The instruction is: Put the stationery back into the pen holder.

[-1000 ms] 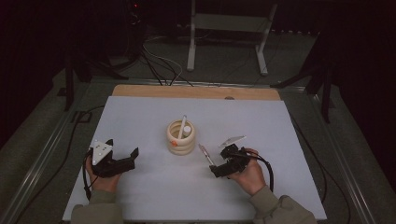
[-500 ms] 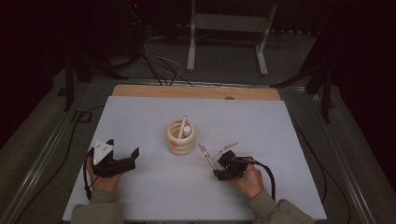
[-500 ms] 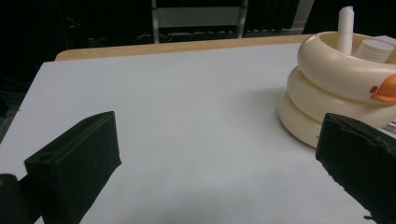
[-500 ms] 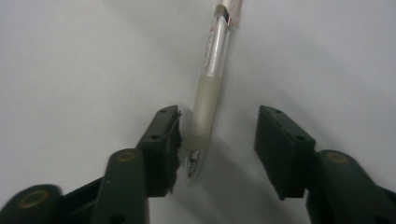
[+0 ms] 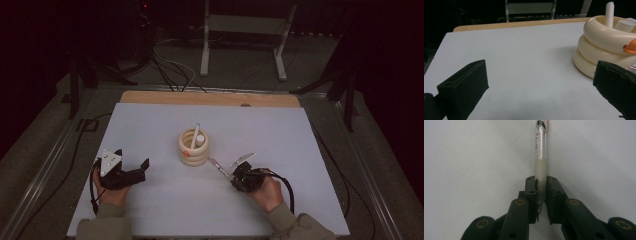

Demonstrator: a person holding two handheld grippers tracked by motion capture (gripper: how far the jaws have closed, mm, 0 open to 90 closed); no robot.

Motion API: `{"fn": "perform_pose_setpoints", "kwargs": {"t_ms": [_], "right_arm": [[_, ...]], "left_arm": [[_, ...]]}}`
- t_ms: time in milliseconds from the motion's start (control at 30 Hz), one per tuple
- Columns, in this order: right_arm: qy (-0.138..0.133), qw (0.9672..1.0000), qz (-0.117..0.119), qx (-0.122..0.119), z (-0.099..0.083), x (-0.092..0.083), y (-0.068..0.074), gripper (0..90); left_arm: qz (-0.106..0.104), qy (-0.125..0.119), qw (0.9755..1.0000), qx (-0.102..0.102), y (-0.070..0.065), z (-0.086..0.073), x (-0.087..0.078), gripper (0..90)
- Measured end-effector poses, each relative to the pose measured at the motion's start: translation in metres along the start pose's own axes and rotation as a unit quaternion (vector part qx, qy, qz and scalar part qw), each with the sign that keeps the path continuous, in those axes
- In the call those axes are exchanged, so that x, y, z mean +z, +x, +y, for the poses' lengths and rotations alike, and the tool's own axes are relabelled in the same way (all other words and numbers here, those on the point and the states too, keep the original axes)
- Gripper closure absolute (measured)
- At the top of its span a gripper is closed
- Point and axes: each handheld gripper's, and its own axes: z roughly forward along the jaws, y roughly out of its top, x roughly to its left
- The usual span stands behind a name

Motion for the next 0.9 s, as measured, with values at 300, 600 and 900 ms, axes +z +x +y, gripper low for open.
{"fn": "perform_pose_setpoints", "kwargs": {"t_ms": [300,600,900], "right_arm": [[-0.024,0.9995,-0.01,0.016,0.0,-0.014,-0.011,81.3],[-0.046,0.9985,-0.012,0.026,0.001,-0.029,-0.021,81.3],[-0.053,0.9982,-0.008,0.029,0.005,-0.033,-0.026,81.4]], "left_arm": [[0.0,0.002,1.0,0.001,0.0,0.0,0.001,0.3],[0.0,0.003,1.0,0.001,0.0,0.0,0.001,0.3],[0.0,0.004,1.0,0.001,-0.001,0.0,0.001,0.3]]}}
